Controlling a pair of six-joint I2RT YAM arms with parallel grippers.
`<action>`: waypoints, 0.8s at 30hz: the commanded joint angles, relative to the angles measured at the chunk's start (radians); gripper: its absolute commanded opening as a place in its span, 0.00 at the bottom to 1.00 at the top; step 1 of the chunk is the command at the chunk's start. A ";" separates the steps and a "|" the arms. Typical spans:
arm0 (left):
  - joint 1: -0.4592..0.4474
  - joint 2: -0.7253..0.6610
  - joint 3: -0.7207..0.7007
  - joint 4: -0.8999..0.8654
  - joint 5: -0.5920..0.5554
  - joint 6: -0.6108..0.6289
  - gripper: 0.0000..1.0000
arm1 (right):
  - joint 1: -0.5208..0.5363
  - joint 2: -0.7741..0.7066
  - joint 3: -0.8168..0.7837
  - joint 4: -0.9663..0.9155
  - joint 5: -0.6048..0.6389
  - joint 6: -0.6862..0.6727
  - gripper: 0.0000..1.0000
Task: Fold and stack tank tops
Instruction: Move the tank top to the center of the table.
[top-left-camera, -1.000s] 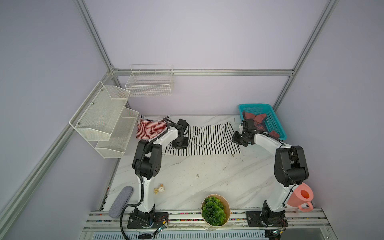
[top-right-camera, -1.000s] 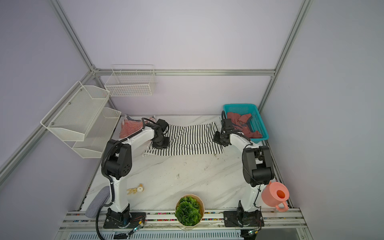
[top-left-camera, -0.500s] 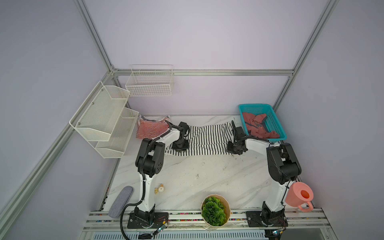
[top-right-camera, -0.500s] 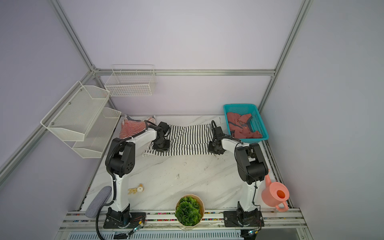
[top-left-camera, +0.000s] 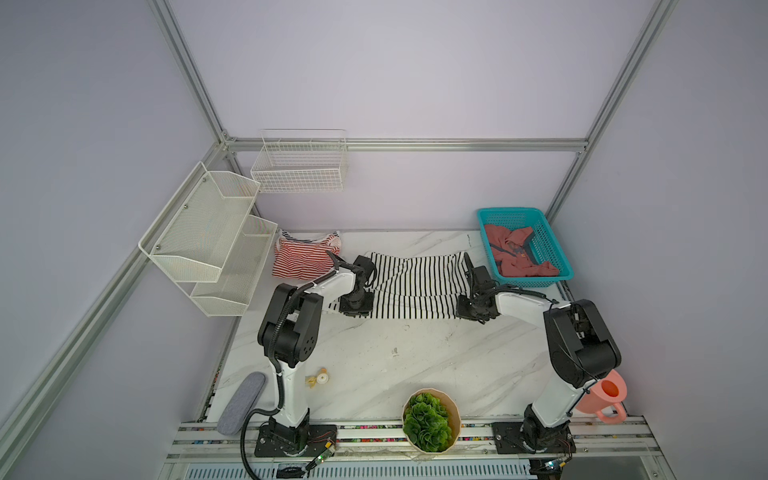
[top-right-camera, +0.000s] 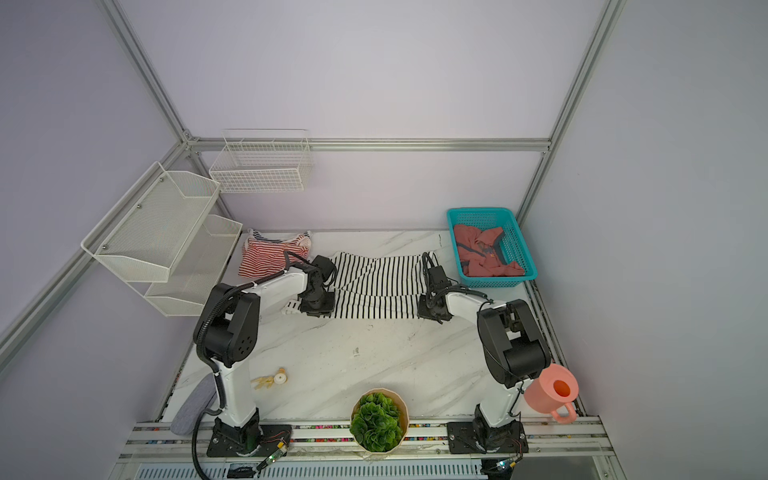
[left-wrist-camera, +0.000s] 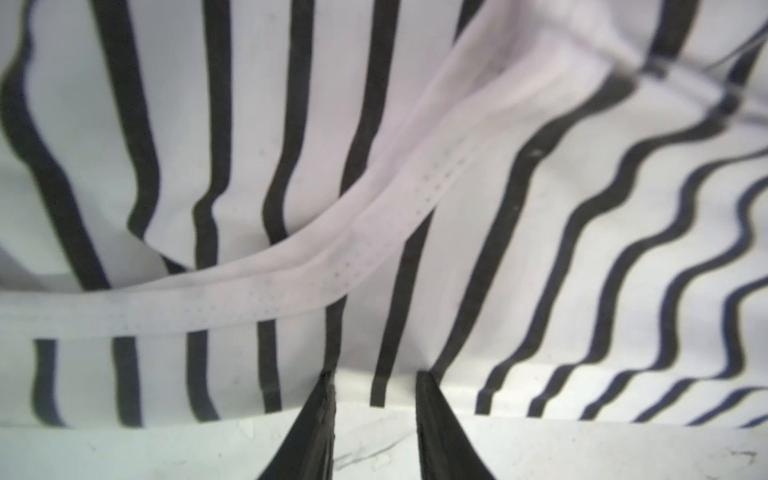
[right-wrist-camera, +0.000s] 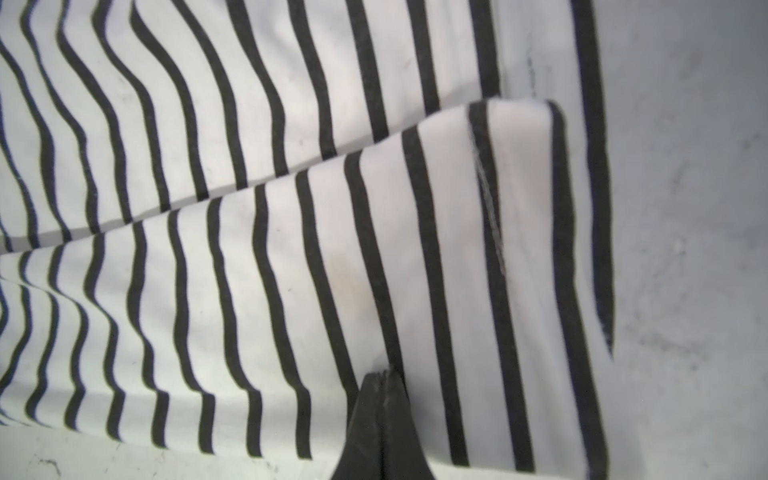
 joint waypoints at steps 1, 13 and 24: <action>-0.004 -0.029 -0.112 -0.031 -0.022 -0.043 0.33 | 0.009 -0.017 -0.069 -0.130 0.030 0.020 0.00; -0.056 -0.194 -0.305 -0.008 0.021 -0.136 0.33 | 0.038 -0.093 -0.160 -0.129 0.011 0.057 0.00; -0.063 -0.317 -0.365 -0.059 0.008 -0.177 0.35 | 0.066 -0.184 -0.239 -0.131 -0.027 0.106 0.00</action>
